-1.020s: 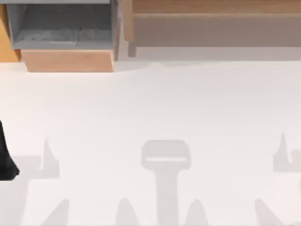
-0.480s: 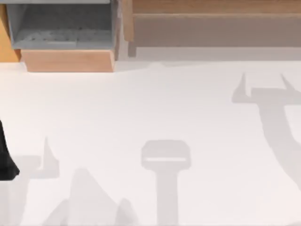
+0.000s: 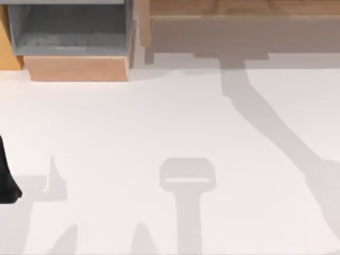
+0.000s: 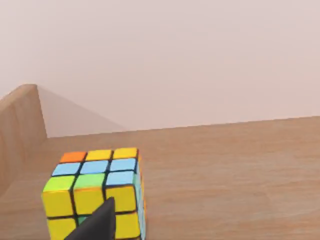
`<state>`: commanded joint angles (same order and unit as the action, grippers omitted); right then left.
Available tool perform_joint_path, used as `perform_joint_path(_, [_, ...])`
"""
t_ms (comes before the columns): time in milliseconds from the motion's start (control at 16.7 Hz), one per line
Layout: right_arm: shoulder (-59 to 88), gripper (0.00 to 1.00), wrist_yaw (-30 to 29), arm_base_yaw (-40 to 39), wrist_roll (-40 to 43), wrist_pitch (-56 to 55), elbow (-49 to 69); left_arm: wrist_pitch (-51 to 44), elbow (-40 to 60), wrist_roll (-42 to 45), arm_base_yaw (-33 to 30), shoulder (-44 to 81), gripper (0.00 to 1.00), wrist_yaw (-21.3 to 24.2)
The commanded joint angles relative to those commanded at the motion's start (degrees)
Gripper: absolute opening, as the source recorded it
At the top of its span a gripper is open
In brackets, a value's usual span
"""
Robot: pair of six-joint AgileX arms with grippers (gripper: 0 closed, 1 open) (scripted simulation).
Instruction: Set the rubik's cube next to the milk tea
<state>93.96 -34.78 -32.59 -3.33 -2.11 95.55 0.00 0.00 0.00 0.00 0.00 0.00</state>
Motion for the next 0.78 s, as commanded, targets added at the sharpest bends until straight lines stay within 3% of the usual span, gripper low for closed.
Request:
perform_joint_path(360, [18.2,1.0,-2.9,-3.2,2.0,-2.4,11.7,0.0,0.0,0.0,0.0,0.0,1.0,0.0])
perform_joint_path(780, [19.6,1.0,-2.9,-3.1,2.2,-2.7,12.3,0.0,0.0,0.0,0.0,0.0,1.0,0.0])
